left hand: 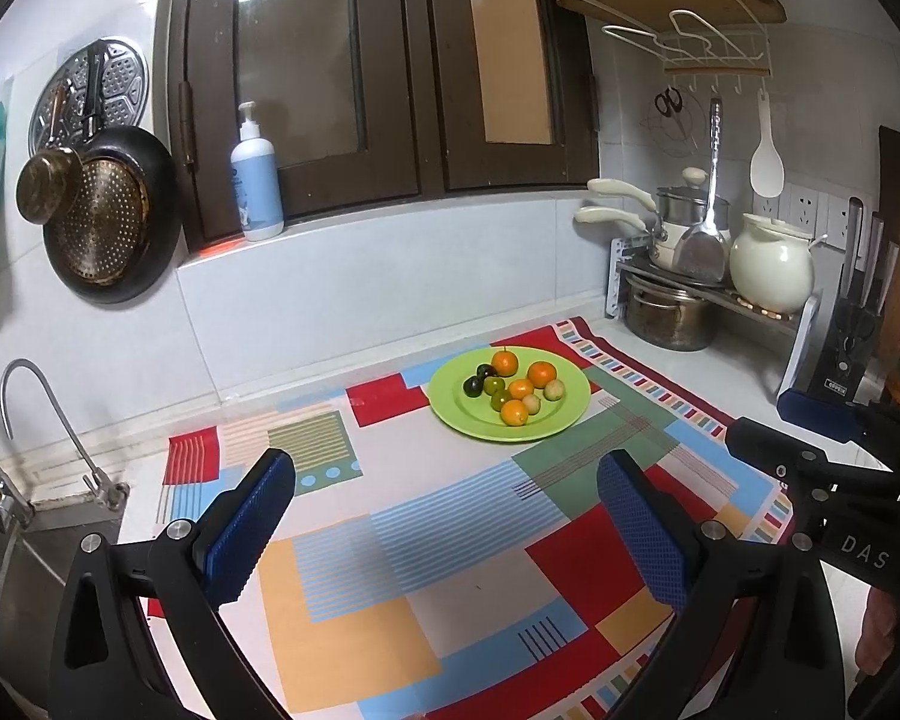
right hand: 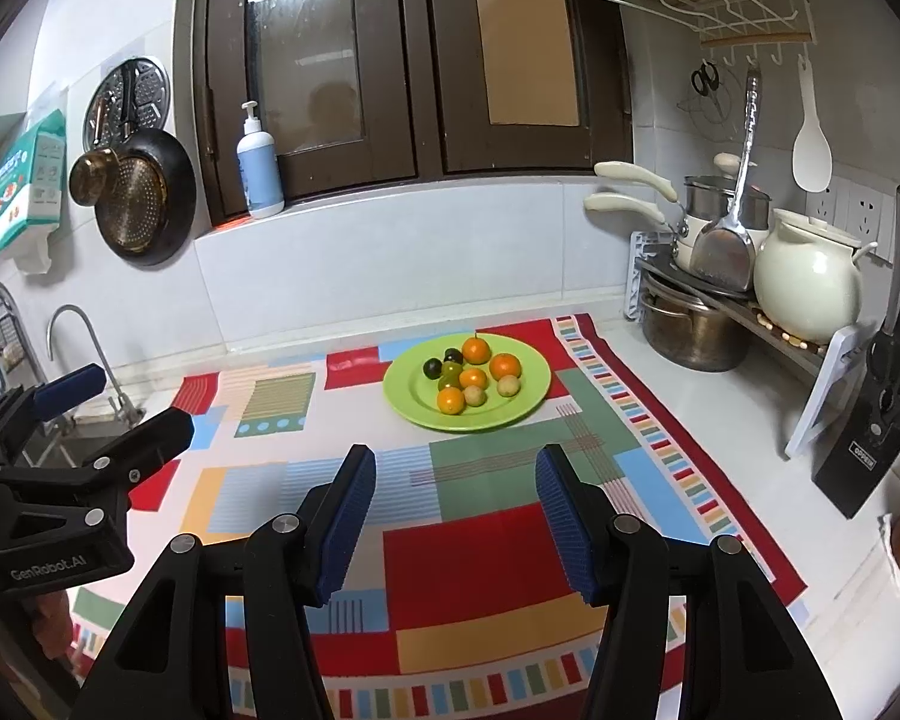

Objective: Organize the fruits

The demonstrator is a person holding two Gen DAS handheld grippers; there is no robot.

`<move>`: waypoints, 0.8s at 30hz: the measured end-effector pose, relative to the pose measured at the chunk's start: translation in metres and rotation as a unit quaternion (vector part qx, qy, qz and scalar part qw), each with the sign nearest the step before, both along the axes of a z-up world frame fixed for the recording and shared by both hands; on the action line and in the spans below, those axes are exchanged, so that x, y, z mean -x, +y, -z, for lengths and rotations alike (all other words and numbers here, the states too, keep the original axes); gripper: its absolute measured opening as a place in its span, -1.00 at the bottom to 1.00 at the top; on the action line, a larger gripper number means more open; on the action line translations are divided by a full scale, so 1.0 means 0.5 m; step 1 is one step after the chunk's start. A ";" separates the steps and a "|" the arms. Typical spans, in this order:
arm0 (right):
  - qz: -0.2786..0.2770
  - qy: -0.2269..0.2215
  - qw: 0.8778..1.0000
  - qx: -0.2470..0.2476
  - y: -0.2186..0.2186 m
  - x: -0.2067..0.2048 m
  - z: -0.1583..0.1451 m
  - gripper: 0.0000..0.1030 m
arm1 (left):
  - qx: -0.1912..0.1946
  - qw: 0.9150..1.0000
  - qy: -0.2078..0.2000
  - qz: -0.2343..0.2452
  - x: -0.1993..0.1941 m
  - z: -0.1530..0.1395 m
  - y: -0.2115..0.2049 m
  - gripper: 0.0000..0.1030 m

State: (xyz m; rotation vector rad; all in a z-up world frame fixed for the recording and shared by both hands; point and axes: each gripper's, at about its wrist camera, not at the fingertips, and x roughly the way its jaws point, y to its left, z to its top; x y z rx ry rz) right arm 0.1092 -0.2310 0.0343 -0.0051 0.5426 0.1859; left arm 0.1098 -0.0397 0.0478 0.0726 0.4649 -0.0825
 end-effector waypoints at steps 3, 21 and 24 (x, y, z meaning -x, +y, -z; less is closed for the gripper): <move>0.000 0.000 1.000 0.000 0.001 0.001 0.000 0.10 | 0.000 1.000 -0.001 -0.001 -0.001 0.000 0.002 0.99; -0.003 0.005 1.000 0.003 0.015 -0.008 0.002 0.10 | 0.005 1.000 0.008 -0.006 -0.008 0.005 0.019 0.99; -0.004 0.005 1.000 0.003 0.016 -0.008 0.002 0.10 | 0.006 1.000 0.009 -0.007 -0.010 0.007 0.021 0.99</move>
